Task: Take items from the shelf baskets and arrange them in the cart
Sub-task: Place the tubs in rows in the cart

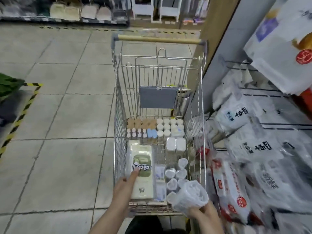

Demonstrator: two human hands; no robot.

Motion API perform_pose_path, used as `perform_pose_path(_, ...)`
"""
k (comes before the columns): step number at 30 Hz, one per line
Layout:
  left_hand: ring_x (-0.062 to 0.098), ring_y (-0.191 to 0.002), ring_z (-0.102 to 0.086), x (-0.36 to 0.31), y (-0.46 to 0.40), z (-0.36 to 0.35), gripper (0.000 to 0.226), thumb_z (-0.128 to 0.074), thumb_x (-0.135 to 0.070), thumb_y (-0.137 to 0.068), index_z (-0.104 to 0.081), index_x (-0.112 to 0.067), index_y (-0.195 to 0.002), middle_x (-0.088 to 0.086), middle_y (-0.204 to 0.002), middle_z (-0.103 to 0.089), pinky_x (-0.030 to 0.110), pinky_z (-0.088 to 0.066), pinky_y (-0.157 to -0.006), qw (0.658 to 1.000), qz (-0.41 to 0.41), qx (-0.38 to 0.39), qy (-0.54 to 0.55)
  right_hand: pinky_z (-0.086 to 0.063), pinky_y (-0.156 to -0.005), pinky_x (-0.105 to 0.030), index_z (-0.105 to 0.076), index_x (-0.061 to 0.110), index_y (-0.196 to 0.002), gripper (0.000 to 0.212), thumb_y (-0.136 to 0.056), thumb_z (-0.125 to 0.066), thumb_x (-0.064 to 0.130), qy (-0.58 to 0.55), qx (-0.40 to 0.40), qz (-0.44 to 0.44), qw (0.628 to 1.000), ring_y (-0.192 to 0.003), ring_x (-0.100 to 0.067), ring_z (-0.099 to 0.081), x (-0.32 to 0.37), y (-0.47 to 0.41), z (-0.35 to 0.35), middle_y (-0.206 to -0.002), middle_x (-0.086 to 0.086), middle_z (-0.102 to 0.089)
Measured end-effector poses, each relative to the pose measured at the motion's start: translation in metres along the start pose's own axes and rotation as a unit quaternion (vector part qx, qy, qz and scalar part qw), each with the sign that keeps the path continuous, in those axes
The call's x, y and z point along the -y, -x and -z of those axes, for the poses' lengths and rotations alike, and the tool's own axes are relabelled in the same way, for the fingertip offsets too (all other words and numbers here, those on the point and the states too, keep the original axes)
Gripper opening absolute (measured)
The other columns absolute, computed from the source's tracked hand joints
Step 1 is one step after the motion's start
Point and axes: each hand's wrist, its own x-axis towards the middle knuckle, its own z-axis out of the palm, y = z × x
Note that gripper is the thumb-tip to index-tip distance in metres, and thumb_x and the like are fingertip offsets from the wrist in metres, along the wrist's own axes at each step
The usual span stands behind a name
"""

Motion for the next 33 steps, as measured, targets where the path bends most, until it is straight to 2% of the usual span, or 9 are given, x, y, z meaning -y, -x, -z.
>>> perform_pose_path(6, 0.028, -0.072, -0.069, -0.005, -0.079, -0.024, 0.043, -0.064, -0.041, -0.085, -0.061, -0.002, -0.103, 0.018, -0.089, -0.07, 0.028, -0.05, -0.052, 0.998, 0.055, -0.011, -0.008, -0.049, -0.084, -0.031, -0.063, 0.033, -0.107, 0.059, -0.05, -0.07, 0.019, 0.015, -0.013, -0.032, 0.999, -0.099, -0.007, -0.066, -0.013, -0.062, -0.001, -0.102, 0.013, -0.073)
perform_pose_path(9, 0.023, -0.061, -0.069, -0.003, -0.114, -0.035, 0.035, -0.065, -0.036, -0.086, -0.063, -0.004, -0.098, 0.014, -0.083, -0.07, 0.025, -0.05, -0.042, 0.997, 0.071, -0.022, -0.013, -0.049, -0.087, -0.033, -0.065, 0.029, -0.109, 0.067, -0.043, -0.073, 0.027, -0.014, 0.002, -0.056, 0.998, -0.103, -0.01, -0.065, -0.022, -0.092, 0.001, -0.106, 0.011, -0.072)
perform_pose_path(13, 0.029, -0.08, -0.068, 0.001, -0.167, -0.049, 0.042, -0.067, -0.039, -0.085, -0.064, -0.001, -0.104, 0.015, -0.09, -0.071, 0.033, -0.053, -0.06, 0.994, 0.1, -0.027, -0.036, -0.054, -0.072, -0.018, -0.068, 0.034, -0.113, 0.066, -0.048, -0.077, 0.031, -0.001, 0.023, -0.065, 0.998, -0.102, -0.009, -0.067, -0.026, -0.133, 0.002, -0.109, 0.005, -0.072)
perform_pose_path(17, 0.03, -0.085, -0.067, 0.008, -0.224, -0.066, 0.047, -0.07, -0.042, -0.082, -0.063, -0.002, -0.107, 0.014, -0.091, -0.07, 0.047, -0.056, -0.08, 0.993, 0.098, -0.028, -0.065, -0.055, -0.065, -0.02, -0.068, 0.031, -0.11, 0.063, -0.049, -0.074, 0.019, -0.01, 0.047, -0.08, 0.996, -0.094, -0.014, -0.07, -0.031, -0.169, 0.001, -0.103, 0.001, -0.073)
perform_pose_path(21, 0.032, -0.098, -0.064, 0.018, -0.275, -0.075, 0.064, -0.065, -0.049, -0.084, -0.054, -0.001, -0.124, 0.015, -0.107, -0.067, 0.044, -0.051, -0.09, 0.986, 0.109, -0.027, -0.122, -0.054, -0.065, -0.017, -0.062, 0.033, -0.115, 0.056, -0.061, -0.068, 0.019, 0.018, 0.051, -0.072, 0.996, -0.095, -0.007, -0.068, -0.033, -0.188, -0.004, -0.107, 0.008, -0.072)
perform_pose_path(23, 0.031, -0.094, -0.063, 0.026, -0.294, -0.078, 0.064, -0.065, -0.051, -0.083, -0.053, 0.0, -0.121, 0.014, -0.104, -0.066, 0.042, -0.052, -0.086, 0.982, 0.123, -0.041, -0.137, -0.052, -0.065, -0.015, -0.06, 0.034, -0.113, 0.047, -0.072, -0.07, 0.014, 0.016, 0.035, -0.068, 0.997, -0.093, -0.003, -0.067, -0.036, -0.199, -0.006, -0.105, 0.012, -0.072)
perform_pose_path(27, 0.015, -0.06, -0.052, 0.035, -0.316, -0.088, 0.049, -0.057, -0.057, -0.086, -0.052, -0.009, -0.092, -0.001, -0.07, -0.054, 0.025, -0.035, -0.048, 0.962, 0.101, -0.079, -0.241, -0.049, -0.071, -0.022, -0.057, 0.029, -0.115, 0.043, -0.085, -0.062, -0.001, 0.004, -0.053, -0.069, 0.996, -0.094, -0.012, -0.066, -0.044, -0.229, -0.009, -0.106, 0.005, -0.069)
perform_pose_path(31, 0.033, -0.096, -0.06, 0.043, -0.323, -0.093, 0.069, -0.043, -0.066, -0.089, -0.061, -0.002, -0.108, 0.014, -0.103, -0.064, 0.033, -0.048, -0.077, 0.908, 0.06, -0.085, -0.405, -0.046, -0.064, -0.014, -0.052, 0.033, -0.111, 0.042, -0.083, -0.068, 0.005, 0.067, -0.1, -0.038, 0.992, -0.09, 0.004, -0.061, -0.052, -0.254, -0.008, -0.106, 0.012, -0.064)
perform_pose_path(33, 0.032, -0.095, -0.06, 0.052, -0.325, -0.095, 0.066, -0.042, -0.065, -0.09, -0.062, -0.004, -0.102, 0.016, -0.107, -0.065, 0.031, -0.045, -0.078, 0.892, 0.046, -0.089, -0.44, -0.045, -0.07, -0.014, -0.052, 0.028, -0.112, 0.044, -0.081, -0.07, 0.003, 0.111, -0.114, -0.021, 0.987, -0.093, -0.002, -0.061, -0.055, -0.266, -0.008, -0.106, 0.009, -0.063)
